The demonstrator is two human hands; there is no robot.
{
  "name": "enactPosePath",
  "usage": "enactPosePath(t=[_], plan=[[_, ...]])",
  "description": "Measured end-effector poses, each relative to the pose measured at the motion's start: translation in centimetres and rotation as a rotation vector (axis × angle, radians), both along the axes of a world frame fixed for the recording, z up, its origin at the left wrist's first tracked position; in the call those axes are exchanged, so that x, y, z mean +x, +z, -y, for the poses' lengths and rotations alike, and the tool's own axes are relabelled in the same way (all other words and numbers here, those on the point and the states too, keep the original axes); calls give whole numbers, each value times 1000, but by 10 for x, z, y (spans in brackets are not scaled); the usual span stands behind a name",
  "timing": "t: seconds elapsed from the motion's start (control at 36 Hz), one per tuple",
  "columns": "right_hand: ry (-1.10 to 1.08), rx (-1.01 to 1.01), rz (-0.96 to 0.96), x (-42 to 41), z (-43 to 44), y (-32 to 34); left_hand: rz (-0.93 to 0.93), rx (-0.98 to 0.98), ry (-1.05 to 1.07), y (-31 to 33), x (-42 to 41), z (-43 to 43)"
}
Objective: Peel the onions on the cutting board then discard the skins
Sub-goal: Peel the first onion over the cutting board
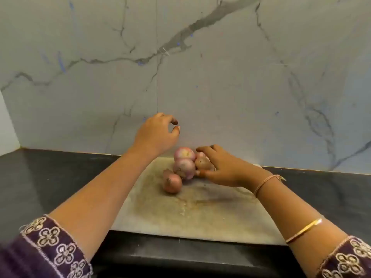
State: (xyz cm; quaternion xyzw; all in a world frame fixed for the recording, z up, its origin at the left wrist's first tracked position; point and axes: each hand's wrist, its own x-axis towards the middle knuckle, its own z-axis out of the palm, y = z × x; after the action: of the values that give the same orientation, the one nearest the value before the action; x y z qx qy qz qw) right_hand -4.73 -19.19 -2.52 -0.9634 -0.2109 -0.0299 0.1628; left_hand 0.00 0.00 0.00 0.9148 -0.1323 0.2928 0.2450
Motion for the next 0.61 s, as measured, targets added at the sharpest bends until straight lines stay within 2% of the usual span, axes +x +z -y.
enactPosePath(t=[0.11, 0.22, 0.31, 0.42, 0.61], plan=[[26, -104, -60, 0, 0, 1, 10, -4, 4, -4, 5, -2], [27, -165, 24, 7, -2, 2, 82, -57, -24, -13, 9, -2], [10, -135, 75, 10, -4, -3, 109, -74, -54, -22, 7, 0], [11, -3, 82, 12, 0, -8, 136, -83, -123, -23, -1, 2], [-2, 519, 29, 8, 16, -10, 117, -110, -244, -24, -11, 1]])
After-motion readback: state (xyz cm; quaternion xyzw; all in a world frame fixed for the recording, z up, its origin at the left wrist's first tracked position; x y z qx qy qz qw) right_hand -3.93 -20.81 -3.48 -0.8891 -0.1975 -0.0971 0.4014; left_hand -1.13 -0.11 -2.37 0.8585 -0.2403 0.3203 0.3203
